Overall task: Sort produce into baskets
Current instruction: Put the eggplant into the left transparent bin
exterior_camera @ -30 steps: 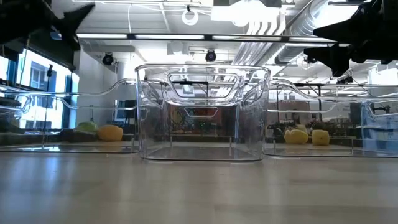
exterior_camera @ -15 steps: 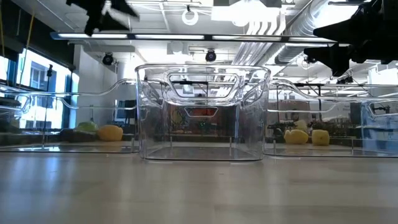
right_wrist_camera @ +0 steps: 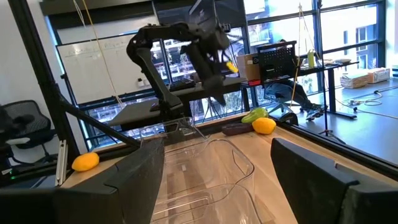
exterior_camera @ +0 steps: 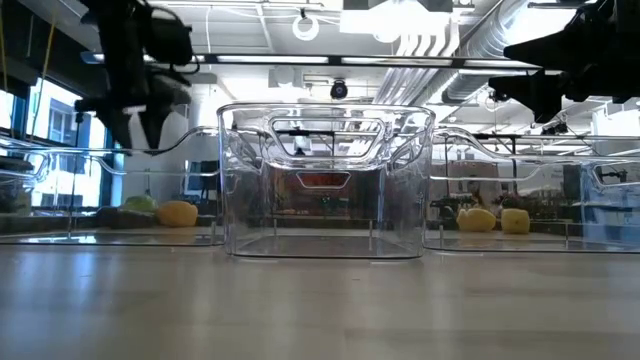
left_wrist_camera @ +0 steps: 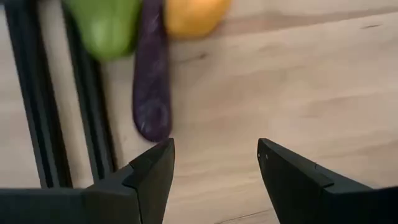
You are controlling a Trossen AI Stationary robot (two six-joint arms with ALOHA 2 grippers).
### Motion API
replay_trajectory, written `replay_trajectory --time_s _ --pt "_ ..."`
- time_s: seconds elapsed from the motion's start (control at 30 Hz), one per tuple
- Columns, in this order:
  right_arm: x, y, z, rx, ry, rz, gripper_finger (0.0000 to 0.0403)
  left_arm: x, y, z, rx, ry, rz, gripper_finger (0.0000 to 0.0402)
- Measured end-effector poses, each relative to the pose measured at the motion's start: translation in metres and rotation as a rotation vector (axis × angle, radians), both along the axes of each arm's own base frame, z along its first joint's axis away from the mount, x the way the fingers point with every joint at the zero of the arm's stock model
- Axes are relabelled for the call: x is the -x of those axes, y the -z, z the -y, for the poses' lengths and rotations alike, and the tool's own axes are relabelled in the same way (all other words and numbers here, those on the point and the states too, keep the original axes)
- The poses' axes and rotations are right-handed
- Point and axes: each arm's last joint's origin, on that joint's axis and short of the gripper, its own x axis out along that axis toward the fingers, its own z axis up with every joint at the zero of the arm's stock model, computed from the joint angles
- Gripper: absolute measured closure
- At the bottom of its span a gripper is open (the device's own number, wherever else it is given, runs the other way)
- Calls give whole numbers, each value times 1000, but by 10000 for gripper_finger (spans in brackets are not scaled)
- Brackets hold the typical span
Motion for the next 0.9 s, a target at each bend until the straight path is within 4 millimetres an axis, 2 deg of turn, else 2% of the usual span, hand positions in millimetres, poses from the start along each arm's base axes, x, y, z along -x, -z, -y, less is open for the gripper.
replay_trajectory --time_s 0.27,0.4,0.63,0.9 --pt "0 0 0 0 0 0 119 9 39 6 15 -95 -74 183" --pt "0 0 0 0 0 -1 119 11 52 7 -10 -68 -109 183" --pt "0 0 0 0 0 -1 119 13 58 -2 -79 -88 -170 183" --pt "0 0 0 0 0 -2 119 14 74 -20 -19 -49 -200 183"
